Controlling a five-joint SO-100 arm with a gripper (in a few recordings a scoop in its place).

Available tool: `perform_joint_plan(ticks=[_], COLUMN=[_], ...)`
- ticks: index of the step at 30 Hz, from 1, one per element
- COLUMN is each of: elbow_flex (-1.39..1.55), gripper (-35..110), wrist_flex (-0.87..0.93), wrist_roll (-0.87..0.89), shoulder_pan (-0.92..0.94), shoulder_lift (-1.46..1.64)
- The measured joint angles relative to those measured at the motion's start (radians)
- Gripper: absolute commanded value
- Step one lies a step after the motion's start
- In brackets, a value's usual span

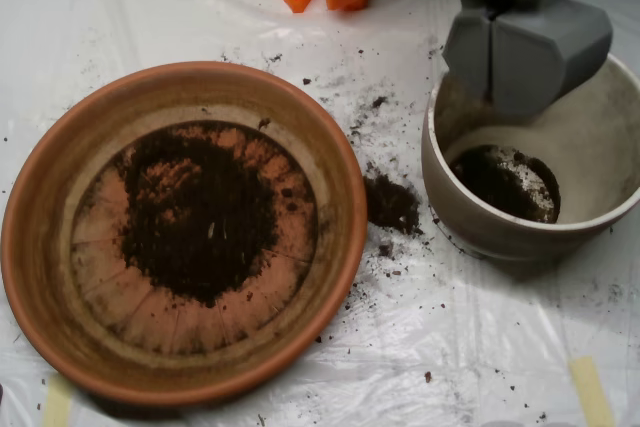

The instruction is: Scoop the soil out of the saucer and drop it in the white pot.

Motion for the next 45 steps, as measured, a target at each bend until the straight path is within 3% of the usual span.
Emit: perform_joint_plan(ticks=[2, 5, 8, 26, 35, 45], elbow_flex=[-0.032, -0.067, -0.069, -0.069, -0.014, 0.511], gripper=[1, 28, 38, 39, 42, 45], wrist_flex=[0.009, 0.049, 0.067, 0.100, 0.063, -0.164], wrist_roll=[0.000, -0.011, -0.035, 0.058, 0.252, 0.229], shoulder_pan=[-0.017, -0.025, -0.028, -0.003, 0.308, 0.667], shoulder_lift=[-0.048, -0.091, -0.094, -0.044, 0.060, 0.238])
